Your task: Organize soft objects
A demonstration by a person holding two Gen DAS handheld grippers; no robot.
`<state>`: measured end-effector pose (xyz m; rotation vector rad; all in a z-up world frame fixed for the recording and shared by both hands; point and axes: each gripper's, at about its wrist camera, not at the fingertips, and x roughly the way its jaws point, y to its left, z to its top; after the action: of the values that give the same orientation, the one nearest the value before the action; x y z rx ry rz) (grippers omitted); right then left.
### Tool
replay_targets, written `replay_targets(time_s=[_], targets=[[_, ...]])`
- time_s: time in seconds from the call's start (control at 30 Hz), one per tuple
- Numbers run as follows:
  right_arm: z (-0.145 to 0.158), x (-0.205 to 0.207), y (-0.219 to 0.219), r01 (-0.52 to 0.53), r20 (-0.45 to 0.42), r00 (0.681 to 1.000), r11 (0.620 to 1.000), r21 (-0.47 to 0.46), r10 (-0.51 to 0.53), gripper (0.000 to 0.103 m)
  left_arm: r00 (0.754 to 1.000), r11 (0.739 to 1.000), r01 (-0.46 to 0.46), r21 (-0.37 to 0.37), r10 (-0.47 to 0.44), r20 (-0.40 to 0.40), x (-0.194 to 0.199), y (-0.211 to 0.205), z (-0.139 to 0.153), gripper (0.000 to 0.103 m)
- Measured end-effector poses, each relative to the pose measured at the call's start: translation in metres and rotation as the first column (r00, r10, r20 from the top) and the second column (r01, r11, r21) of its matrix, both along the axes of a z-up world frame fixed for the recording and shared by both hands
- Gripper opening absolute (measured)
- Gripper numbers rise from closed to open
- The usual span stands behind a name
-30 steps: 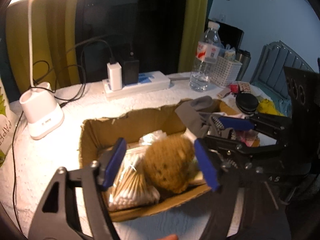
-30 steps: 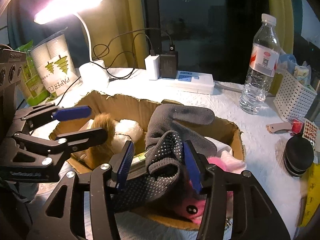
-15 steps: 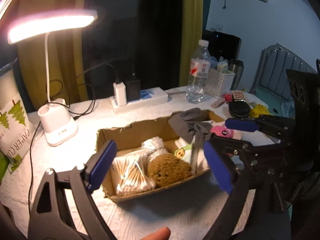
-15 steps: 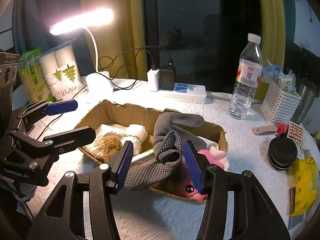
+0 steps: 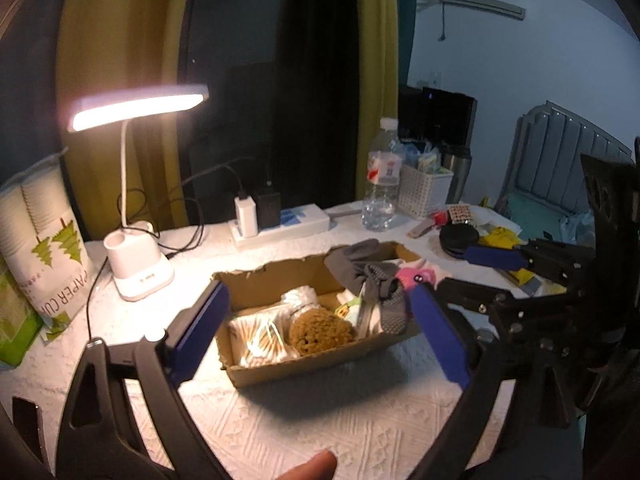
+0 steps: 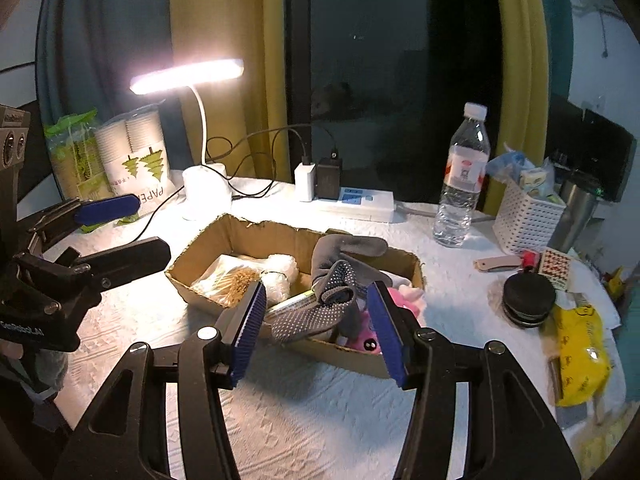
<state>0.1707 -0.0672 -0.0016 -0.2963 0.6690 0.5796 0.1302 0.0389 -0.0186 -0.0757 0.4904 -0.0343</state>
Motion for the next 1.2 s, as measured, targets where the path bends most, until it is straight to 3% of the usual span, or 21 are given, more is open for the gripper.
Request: replay_targets(time_s=[0.4, 0.5, 0.9, 1.2], targets=[[0.038, -0.053, -0.014, 0.027, 0.110, 0.994, 0.999, 0.030, -0.030, 0.067, 0.996, 1.000, -0.021, 0.000, 0.021, 0.083, -0.052, -0.011, 0.034, 0.102], [0.049, -0.067, -0.023, 0.048, 0.134, 0.990, 0.998, 0.044, -0.053, 0.074, 0.997, 0.999, -0.034, -0.004, 0.034, 0.074, -0.062, -0.014, 0.041, 0.102], [0.082, -0.115, -0.047, 0.083, 0.177, 0.979, 0.991, 0.107, -0.101, 0.084, 0.991, 0.994, -0.100, 0.032, 0.097, 0.092, -0.100, -0.028, 0.057, 0.102], [0.102, -0.145, -0.049, 0.079, 0.214, 0.971, 0.989, 0.122, -0.104, 0.085, 0.988, 0.993, -0.112, 0.034, 0.108, 0.106, -0.115, -0.033, 0.062, 0.102]])
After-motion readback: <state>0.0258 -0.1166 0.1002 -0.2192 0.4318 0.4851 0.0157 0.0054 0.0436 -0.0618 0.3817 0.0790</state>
